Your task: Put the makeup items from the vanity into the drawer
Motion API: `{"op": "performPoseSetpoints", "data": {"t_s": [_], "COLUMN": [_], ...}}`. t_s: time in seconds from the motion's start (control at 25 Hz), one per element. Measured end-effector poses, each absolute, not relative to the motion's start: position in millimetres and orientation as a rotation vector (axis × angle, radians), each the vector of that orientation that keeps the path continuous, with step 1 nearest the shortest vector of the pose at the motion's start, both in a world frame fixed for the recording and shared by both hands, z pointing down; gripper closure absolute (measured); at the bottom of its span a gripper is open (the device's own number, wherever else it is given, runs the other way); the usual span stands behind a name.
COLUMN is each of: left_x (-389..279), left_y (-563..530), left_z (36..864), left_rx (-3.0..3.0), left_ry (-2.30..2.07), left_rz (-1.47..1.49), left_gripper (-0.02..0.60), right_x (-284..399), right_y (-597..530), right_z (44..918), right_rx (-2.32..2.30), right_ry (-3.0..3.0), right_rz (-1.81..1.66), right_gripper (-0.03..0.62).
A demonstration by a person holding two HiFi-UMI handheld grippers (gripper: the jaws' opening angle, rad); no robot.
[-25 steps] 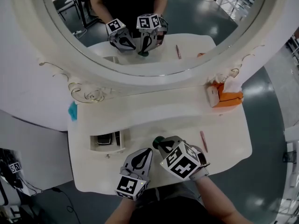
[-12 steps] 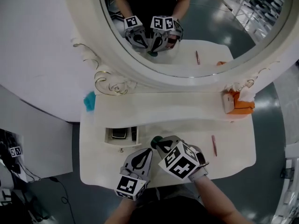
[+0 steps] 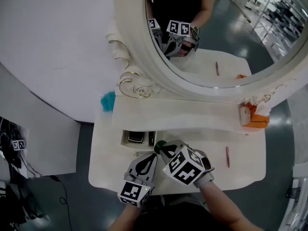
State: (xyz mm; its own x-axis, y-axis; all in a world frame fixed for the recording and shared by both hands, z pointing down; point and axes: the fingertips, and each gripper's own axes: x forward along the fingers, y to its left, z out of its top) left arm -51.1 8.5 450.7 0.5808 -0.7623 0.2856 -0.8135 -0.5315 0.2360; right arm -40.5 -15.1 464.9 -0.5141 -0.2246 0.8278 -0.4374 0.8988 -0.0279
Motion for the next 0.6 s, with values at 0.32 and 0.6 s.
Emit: {"op": "performPoseSetpoints", "data": {"t_s": [0.32,0.6], "left_x": [-81,-101], "left_y": [13,13], "left_z": [449,448], "left_rx": [2.424,2.397], "left_ry": [-1.362,-1.412], "left_rz": [0.190,0.178], "left_gripper": [0.568,0.568], "right_x": [-71,-89], "right_y": [-16,-16], "right_z": [461,462], "right_rx": [0.422,0.396], "right_ry": [-2.144,-2.149], "right_rz": [0.246,0.231], "right_gripper": [0.572,0.572]}}
